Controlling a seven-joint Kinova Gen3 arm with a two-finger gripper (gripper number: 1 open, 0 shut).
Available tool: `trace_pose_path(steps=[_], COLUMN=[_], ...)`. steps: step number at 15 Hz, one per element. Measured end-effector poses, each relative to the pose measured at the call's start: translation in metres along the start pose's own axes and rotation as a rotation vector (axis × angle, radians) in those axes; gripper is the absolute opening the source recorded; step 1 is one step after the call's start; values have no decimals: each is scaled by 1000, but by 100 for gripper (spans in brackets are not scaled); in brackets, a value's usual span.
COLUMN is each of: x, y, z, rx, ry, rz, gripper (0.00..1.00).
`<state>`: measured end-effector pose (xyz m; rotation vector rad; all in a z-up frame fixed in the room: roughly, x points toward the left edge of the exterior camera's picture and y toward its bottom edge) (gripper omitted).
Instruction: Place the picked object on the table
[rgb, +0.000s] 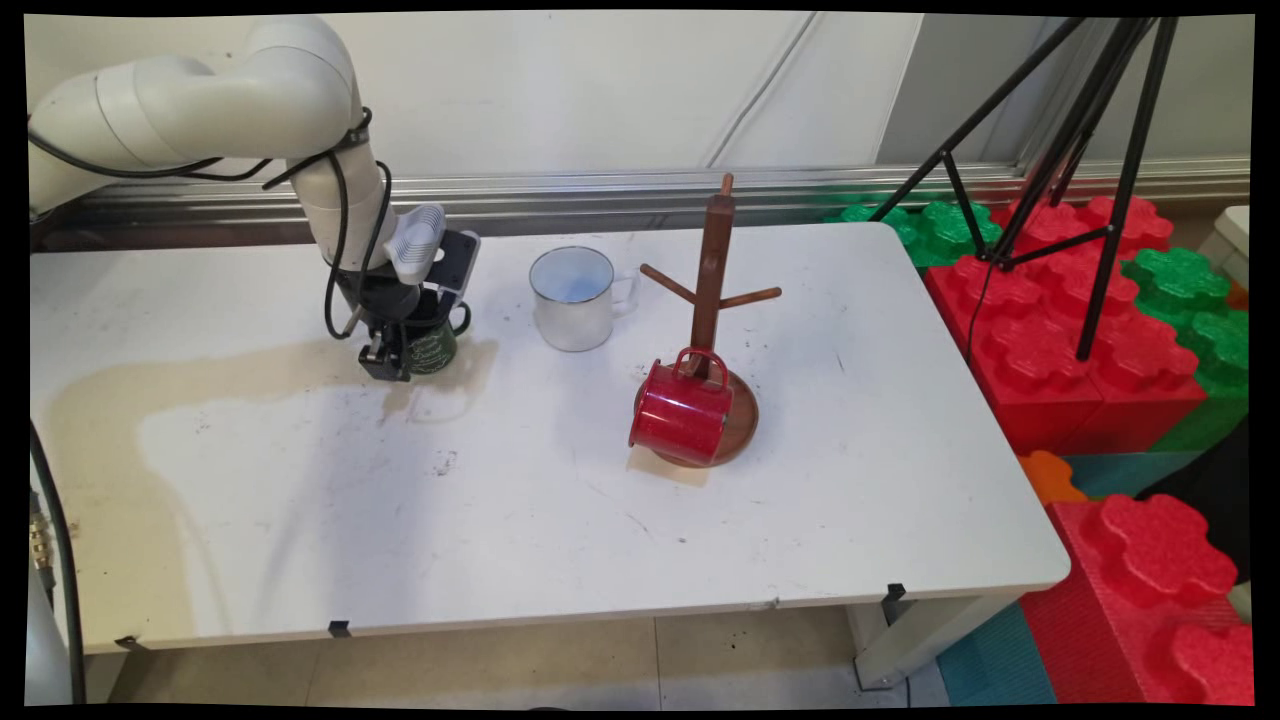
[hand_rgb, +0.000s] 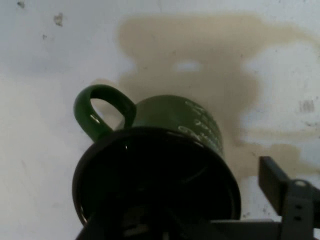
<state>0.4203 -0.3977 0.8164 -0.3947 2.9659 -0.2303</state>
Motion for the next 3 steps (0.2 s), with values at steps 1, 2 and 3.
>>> trace_pose_path(steps=[1, 2, 3], x=[1, 0, 0], y=[-1, -1, -2], z=[0, 0, -1], rx=[1, 2, 3], ry=[1, 2, 4], rz=[6, 6, 8], gripper=[100, 100, 100])
